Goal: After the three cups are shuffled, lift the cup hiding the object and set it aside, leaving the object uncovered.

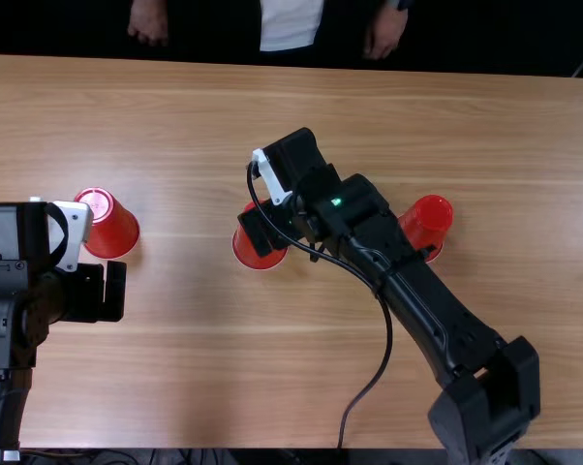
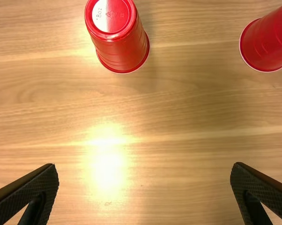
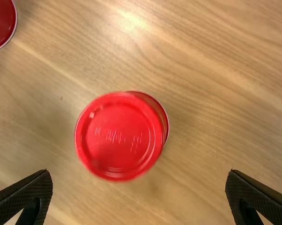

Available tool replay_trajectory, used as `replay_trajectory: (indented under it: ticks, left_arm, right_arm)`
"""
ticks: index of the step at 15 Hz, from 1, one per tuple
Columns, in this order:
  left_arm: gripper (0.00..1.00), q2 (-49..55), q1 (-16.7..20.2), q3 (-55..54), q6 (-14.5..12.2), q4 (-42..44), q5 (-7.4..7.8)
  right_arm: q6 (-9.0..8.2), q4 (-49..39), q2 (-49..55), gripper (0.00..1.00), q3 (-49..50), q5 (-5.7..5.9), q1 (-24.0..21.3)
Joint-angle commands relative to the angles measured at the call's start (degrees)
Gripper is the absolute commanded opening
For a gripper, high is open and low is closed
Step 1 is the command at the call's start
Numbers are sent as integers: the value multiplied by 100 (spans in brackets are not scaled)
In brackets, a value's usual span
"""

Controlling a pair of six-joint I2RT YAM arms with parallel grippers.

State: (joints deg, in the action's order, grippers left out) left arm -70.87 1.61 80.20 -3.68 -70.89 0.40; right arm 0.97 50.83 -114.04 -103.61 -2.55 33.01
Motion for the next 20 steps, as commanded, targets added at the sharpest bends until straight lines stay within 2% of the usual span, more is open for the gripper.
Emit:
replay_trajectory:
  ticks: [1,7,19,20]
  left_arm:
    - [100,-32,15,145,-32,12,23]
    - [100,-41,15,136,-32,12,33]
    - [100,-155,24,-93,-22,255,23]
    - [100,-164,24,-110,-22,276,23]
  right_arm:
    - [-23,-4,-224,100,-238,-9,82]
    - [-23,-4,-470,100,-300,-51,214]
    - [-34,-4,-1235,100,-520,-20,258]
    - [-34,-4,-1235,85,-511,-30,249]
